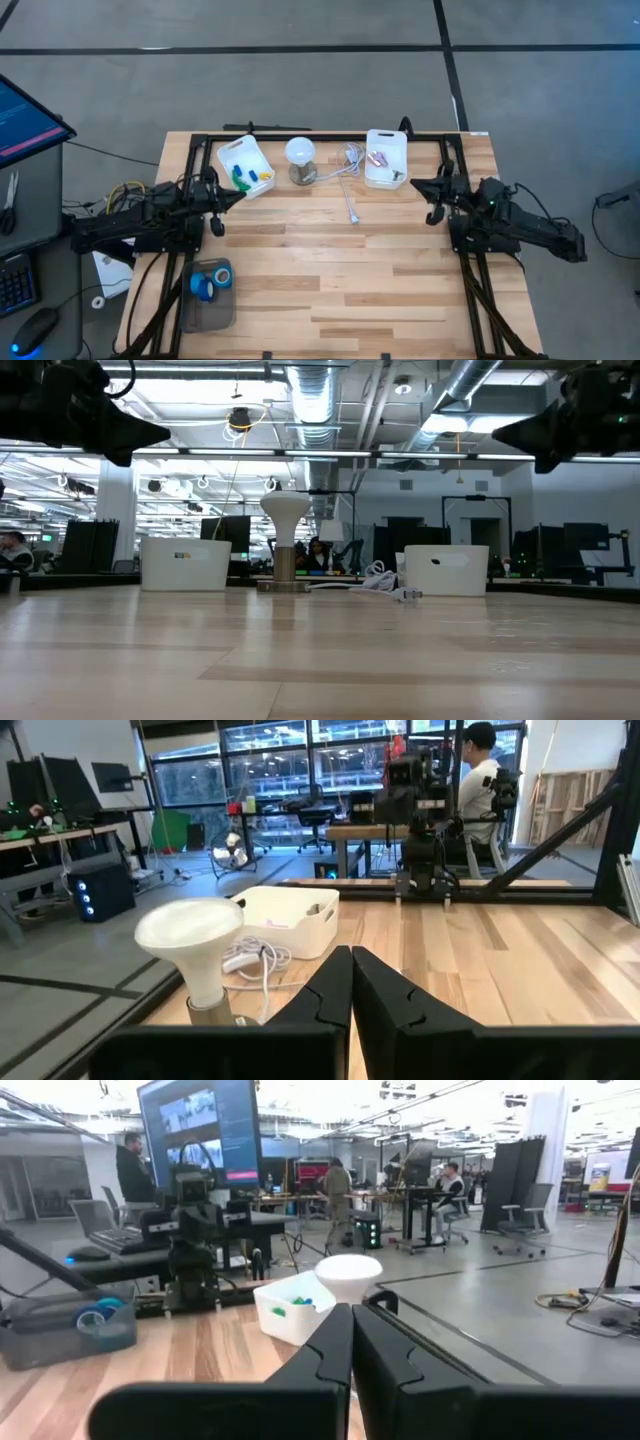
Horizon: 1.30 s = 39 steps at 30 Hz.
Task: Pick and place Stapler, Stapler remover, tape
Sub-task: Return to Home Position
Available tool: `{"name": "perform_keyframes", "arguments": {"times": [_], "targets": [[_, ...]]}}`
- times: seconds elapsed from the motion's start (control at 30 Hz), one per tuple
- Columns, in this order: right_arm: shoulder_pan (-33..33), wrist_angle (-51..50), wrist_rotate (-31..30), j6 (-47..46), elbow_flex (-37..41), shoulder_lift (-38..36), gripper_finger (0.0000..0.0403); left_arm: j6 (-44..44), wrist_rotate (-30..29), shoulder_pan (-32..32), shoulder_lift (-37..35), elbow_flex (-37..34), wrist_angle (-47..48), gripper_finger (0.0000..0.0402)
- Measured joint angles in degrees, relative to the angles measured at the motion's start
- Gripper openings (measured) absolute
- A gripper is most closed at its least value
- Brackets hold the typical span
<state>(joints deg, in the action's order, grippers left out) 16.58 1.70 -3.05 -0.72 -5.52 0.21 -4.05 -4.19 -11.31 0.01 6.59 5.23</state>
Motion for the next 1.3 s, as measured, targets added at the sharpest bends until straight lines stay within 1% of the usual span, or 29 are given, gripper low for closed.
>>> {"name": "perform_keyframes", "arguments": {"times": [0.27, 0.47, 0.6, 0.7, 1.2, 1.3], "targets": [[0.0, 1.3, 1.5, -1.3, 5.0, 0.0, 0.0000, 0.1, 0.0, 0.0, 0.0, 0.0, -0.3, 0.0002], [0.0, -0.5, 1.6, -0.4, 5.1, 0.0, 0.0000, 0.0, 0.0, 0.0, 0.0, 0.0, -0.3, 0.0002], [-0.2, -0.7, 5.0, 1.7, 5.1, 0.1, 0.0000, -0.1, 0.0, 0.0, 0.0, 0.0, -0.3, 0.0002], [-0.5, -0.6, 6.0, 2.6, 5.1, 0.1, 0.0000, -1.2, 0.0, 0.0, 0.0, 0.0, -0.3, 0.0002], [-0.4, -0.5, 6.0, 2.7, 5.2, 0.1, 0.0000, -1.4, 0.0, 0.0, 0.0, -0.1, -0.5, 0.0002], [-0.4, -0.5, 6.0, 2.7, 5.2, 0.1, 0.0000, -1.3, 0.0, 0.0, 0.0, -1.8, -1.1, 0.0002]]}}
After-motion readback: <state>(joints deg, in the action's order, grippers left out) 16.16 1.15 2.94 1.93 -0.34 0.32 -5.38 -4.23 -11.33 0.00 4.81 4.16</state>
